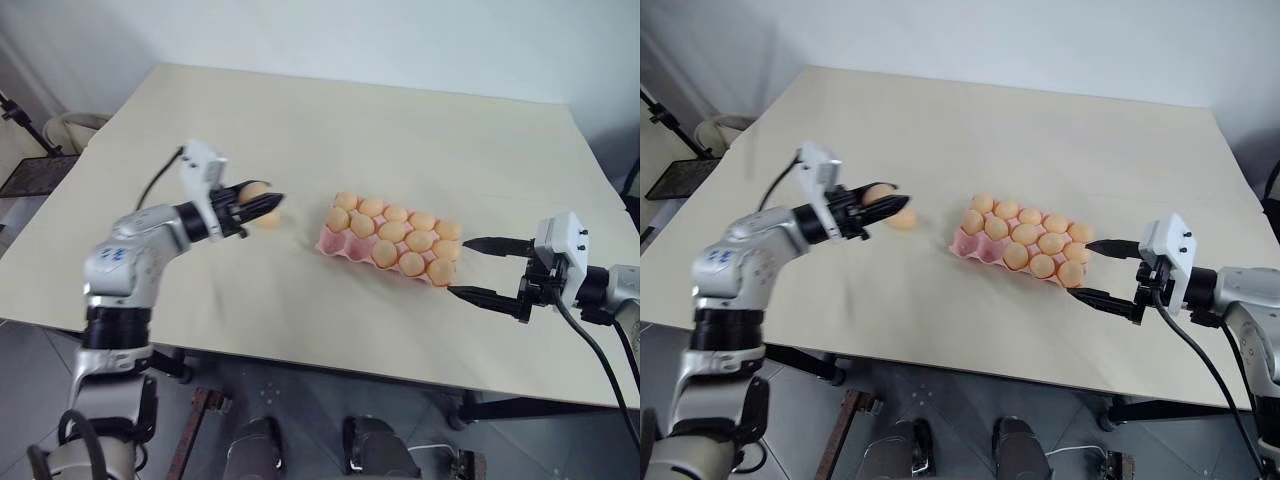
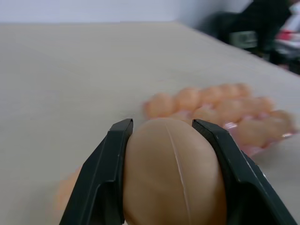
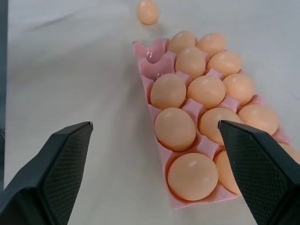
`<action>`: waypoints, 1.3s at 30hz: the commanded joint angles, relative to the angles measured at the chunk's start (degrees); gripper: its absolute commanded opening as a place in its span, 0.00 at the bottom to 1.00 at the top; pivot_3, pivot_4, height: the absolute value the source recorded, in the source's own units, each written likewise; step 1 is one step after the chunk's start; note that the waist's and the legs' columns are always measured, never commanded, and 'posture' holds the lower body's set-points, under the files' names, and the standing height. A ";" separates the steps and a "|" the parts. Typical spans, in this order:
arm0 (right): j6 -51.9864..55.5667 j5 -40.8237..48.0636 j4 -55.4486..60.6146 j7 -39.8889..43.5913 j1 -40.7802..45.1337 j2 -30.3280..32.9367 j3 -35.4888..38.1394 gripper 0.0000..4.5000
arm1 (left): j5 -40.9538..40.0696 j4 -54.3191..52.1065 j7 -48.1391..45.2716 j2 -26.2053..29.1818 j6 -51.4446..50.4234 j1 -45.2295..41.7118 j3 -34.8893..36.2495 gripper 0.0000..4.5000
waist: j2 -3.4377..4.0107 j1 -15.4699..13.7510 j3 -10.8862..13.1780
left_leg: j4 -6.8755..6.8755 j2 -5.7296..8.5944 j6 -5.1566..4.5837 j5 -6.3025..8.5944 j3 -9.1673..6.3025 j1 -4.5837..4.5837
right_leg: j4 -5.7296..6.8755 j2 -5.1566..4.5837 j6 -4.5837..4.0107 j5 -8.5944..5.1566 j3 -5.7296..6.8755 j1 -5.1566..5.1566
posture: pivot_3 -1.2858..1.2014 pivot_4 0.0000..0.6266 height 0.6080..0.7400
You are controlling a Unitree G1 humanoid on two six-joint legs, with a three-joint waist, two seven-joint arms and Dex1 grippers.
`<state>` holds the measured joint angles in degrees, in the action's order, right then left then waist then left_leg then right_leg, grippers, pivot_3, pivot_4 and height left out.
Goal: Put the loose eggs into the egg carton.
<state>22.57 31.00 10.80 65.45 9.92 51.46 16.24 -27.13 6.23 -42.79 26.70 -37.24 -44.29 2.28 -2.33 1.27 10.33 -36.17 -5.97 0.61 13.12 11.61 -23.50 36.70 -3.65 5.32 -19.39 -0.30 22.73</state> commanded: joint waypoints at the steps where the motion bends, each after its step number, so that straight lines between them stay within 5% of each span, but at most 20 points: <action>1: -0.57 1.58 3.72 -1.79 -1.93 -0.72 3.30 1.00 | 1.96 5.74 -3.00 -4.53 3.48 -5.36 -4.38 0.38 | 0.00 0.02 0.00 | -0.02 0.04 -0.09 -0.02 0.00 0.00 | -0.04 -0.02 0.02 0.01 -0.01 -0.03 | 0.52 0.24 1.00; 14: 0.67 6.43 15.93 -7.59 -15.38 -3.55 15.36 1.00 | 14.91 39.38 -9.62 -15.68 20.50 -18.77 -12.09 0.38 | 0.03 0.31 0.03 | -0.01 0.04 -0.18 0.00 -0.12 -0.15 | -0.23 0.03 0.17 0.05 -0.01 0.04 | 0.52 0.24 1.00; 28: 1.71 8.41 22.67 -12.80 -23.23 -5.31 20.17 1.00 | 20.76 44.47 -15.93 -18.31 23.24 -21.33 -13.36 0.38 | 0.03 0.32 0.03 | -0.07 0.07 -0.28 0.01 -0.21 -0.27 | -0.24 0.02 0.18 0.05 0.08 0.07 | 0.52 0.24 1.00; 36: 1.77 8.63 22.64 -13.50 -23.71 -4.72 20.23 1.00 | 21.45 43.85 -15.99 -18.45 22.91 -21.67 -12.56 0.97 | 0.03 0.30 0.03 | -0.11 0.08 -0.31 0.01 -0.24 -0.33 | -0.24 0.01 0.19 0.05 0.11 0.07 | 0.52 0.24 1.00; 39: 1.85 8.85 22.11 -13.19 -23.45 -4.23 20.43 1.00 | 21.16 43.02 -15.90 -18.19 22.72 -21.81 -11.93 1.00 | 0.03 0.35 0.03 | -0.17 0.08 -0.34 0.00 -0.25 -0.34 | -0.21 0.01 0.21 0.07 0.11 0.07 | 0.52 0.24 1.00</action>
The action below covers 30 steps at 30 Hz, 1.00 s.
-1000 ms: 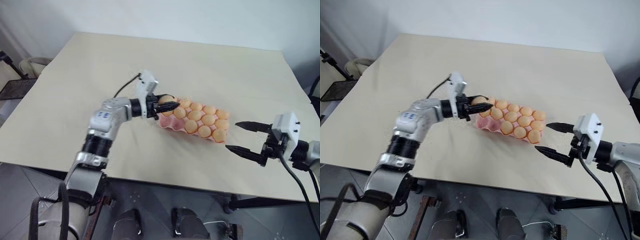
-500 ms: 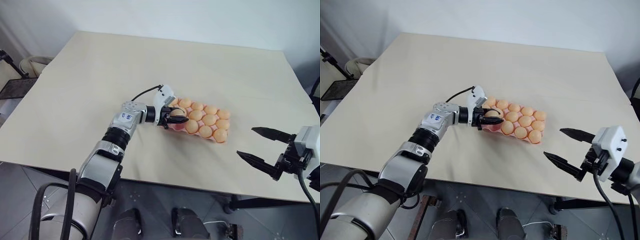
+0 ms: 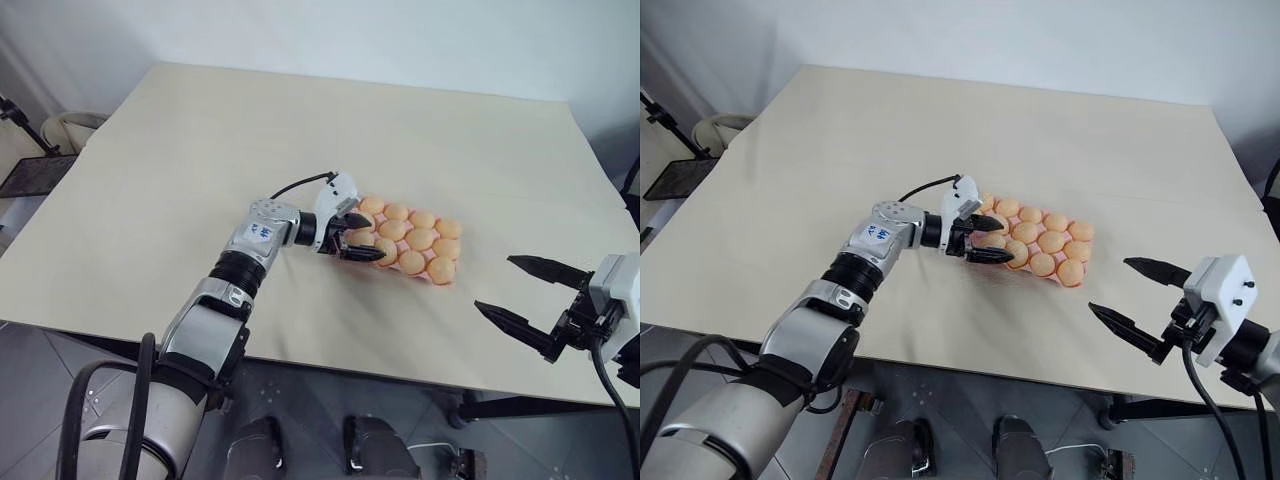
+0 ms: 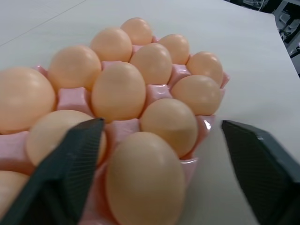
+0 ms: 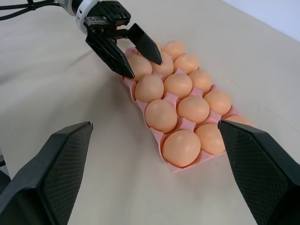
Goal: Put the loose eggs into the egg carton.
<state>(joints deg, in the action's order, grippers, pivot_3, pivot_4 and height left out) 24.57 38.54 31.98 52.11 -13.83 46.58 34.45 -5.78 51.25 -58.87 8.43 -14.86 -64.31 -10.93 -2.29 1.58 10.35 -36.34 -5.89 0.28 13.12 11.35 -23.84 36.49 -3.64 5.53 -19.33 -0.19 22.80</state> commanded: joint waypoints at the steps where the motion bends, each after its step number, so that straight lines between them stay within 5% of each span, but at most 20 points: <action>1: -0.14 1.35 0.72 0.33 0.41 0.79 2.32 1.00 | -0.43 -2.57 0.34 0.23 0.49 -1.81 1.70 1.00 | 0.00 0.05 0.00 | -0.02 0.00 -0.01 0.00 0.00 -0.01 | 0.01 0.00 0.01 0.00 0.00 0.00 | 0.52 0.24 1.00; 8: -0.02 1.51 -0.68 1.34 1.37 1.83 2.33 1.00 | -3.86 -11.98 3.87 2.51 -2.80 -1.68 7.34 1.00 | 0.01 0.01 0.00 | -0.06 -0.01 -0.29 0.16 -0.02 -0.05 | 0.04 0.00 0.03 0.02 0.00 0.00 | 0.52 0.24 1.00; 15: 0.24 0.90 -4.26 2.99 5.81 4.06 -0.90 1.00 | -5.96 -21.65 21.73 5.77 -5.21 0.97 18.17 1.00 | 0.04 0.02 0.02 | -0.20 -0.03 -0.32 0.15 -0.02 -0.07 | 0.22 0.01 0.09 0.04 -0.03 0.04 | 0.52 0.24 1.00; 30: -0.50 -1.35 -13.55 9.11 17.32 7.25 -9.55 1.00 | -10.61 -58.48 46.97 5.33 -18.66 28.75 30.90 1.00 | 0.05 -0.05 0.03 | -0.73 -0.03 -0.13 0.00 -0.06 -0.06 | 0.69 -0.08 0.17 0.06 -0.10 -0.03 | 0.52 0.24 1.00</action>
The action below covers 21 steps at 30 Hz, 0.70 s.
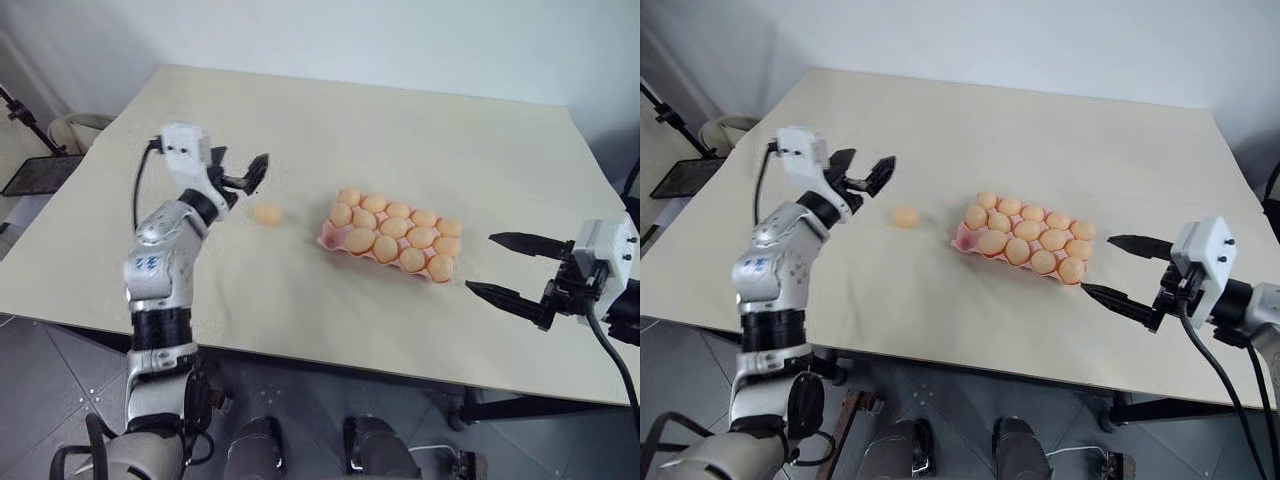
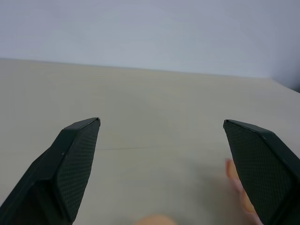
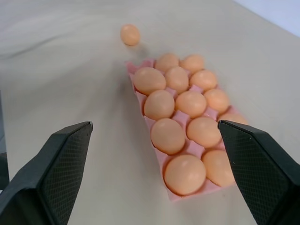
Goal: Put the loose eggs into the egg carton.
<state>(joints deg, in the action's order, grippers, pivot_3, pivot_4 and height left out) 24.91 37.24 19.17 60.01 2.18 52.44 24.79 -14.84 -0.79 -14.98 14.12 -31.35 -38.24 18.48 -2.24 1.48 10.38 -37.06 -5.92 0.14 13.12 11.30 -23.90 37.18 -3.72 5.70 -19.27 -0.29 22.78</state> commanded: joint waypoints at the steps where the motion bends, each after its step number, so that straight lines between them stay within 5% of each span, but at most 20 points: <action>1: -0.83 -0.20 -1.22 1.66 1.83 1.47 -0.24 1.00 | -1.98 -7.83 3.69 -0.43 -3.07 4.17 1.65 1.00 | 0.00 0.06 0.00 | 0.00 0.01 -0.03 0.02 0.02 0.02 | -0.01 -0.02 0.00 0.00 -0.01 -0.02 | 0.52 0.24 1.00; 12: -1.03 -1.69 -4.10 3.97 6.25 1.44 -3.25 1.00 | -3.98 -9.21 5.43 -0.02 -7.56 6.92 -0.81 1.00 | 0.01 0.08 0.00 | 0.02 0.10 -0.13 0.28 0.04 0.00 | -0.10 -0.17 0.04 0.04 0.01 -0.03 | 0.52 0.24 1.00; 21: -0.58 -1.97 -3.73 3.96 6.78 1.17 -3.98 1.00 | -1.55 3.73 -0.25 3.96 -12.06 -0.85 -9.84 1.00 | 0.00 0.08 0.00 | 0.01 0.16 -0.14 0.34 0.05 -0.03 | -0.18 -0.26 0.04 0.04 0.05 -0.03 | 0.52 0.24 1.00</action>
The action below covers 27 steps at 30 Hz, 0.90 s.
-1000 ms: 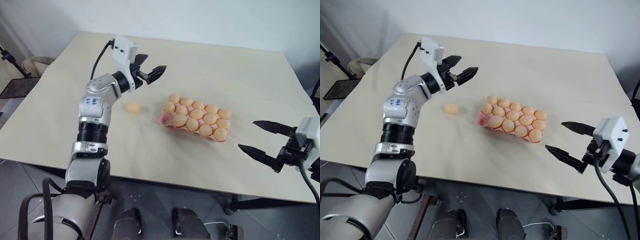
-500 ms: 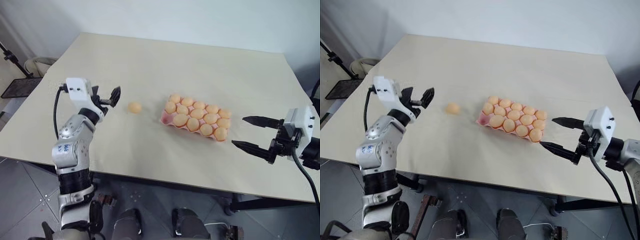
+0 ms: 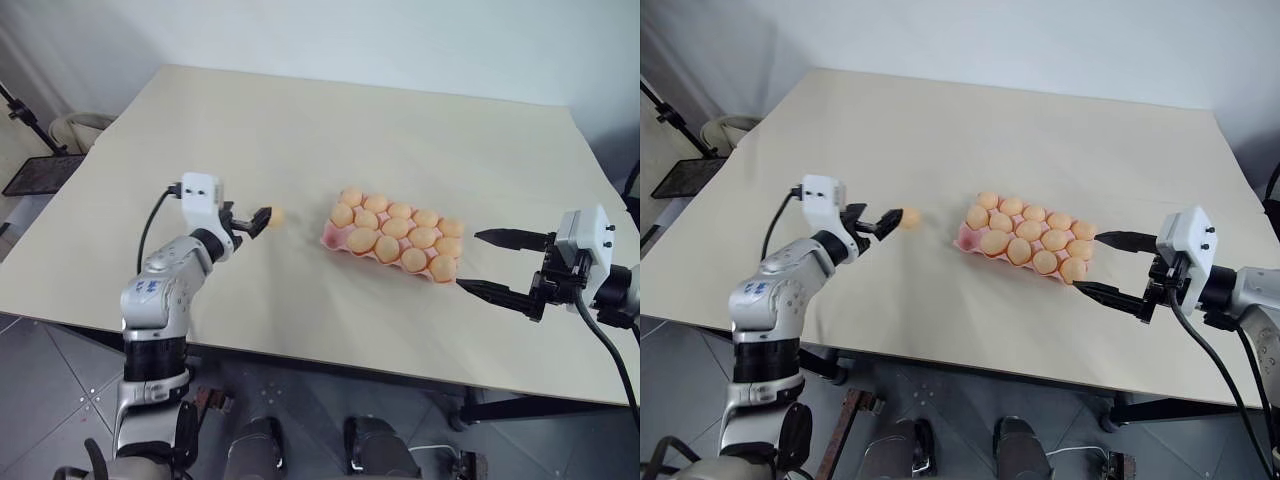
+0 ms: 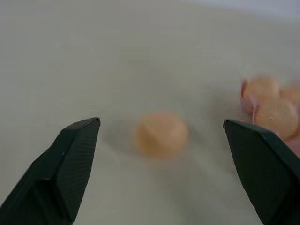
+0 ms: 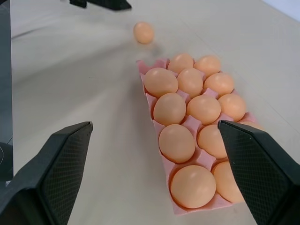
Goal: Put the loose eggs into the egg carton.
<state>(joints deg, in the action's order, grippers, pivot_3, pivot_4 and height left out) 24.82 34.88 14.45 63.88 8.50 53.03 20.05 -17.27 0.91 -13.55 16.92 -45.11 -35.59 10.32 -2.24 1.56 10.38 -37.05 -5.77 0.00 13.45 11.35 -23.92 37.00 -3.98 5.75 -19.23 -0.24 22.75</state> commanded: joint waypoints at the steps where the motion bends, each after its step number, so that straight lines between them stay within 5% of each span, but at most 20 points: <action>1: -0.43 0.44 1.23 0.05 0.18 0.58 0.97 1.00 | 1.38 3.62 -1.83 1.36 1.81 -4.77 -2.31 1.00 | 0.00 0.00 0.00 | 0.01 0.01 0.00 0.00 0.00 -0.01 | -0.02 -0.02 0.00 0.00 0.00 0.00 | 0.52 0.24 1.00; 17: 0.40 1.45 4.80 -1.22 -5.62 0.60 5.23 1.00 | 3.06 6.95 -1.60 2.71 -7.44 -11.28 -5.87 1.00 | 0.00 0.00 0.00 | -0.01 0.01 0.06 -0.01 0.03 -0.13 | -0.17 -0.04 0.03 -0.01 0.05 0.06 | 0.52 0.24 1.00; 27: 0.16 1.14 4.66 -1.47 -5.85 0.45 5.08 1.00 | 7.43 25.99 -3.83 3.30 -2.87 -20.52 -9.01 1.00 | 0.00 -0.01 0.00 | 0.01 0.14 0.02 0.03 0.04 -0.17 | -0.23 -0.22 0.04 0.00 0.08 0.08 | 0.52 0.24 1.00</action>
<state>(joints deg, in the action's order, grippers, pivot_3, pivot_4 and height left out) 25.24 35.29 17.84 62.70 2.84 53.03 23.05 -10.83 24.47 -16.54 19.67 -49.84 -53.83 1.62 -2.24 1.55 10.38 -37.04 -5.63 0.01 13.48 11.39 -24.11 36.75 -4.19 5.79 -19.23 -0.16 22.85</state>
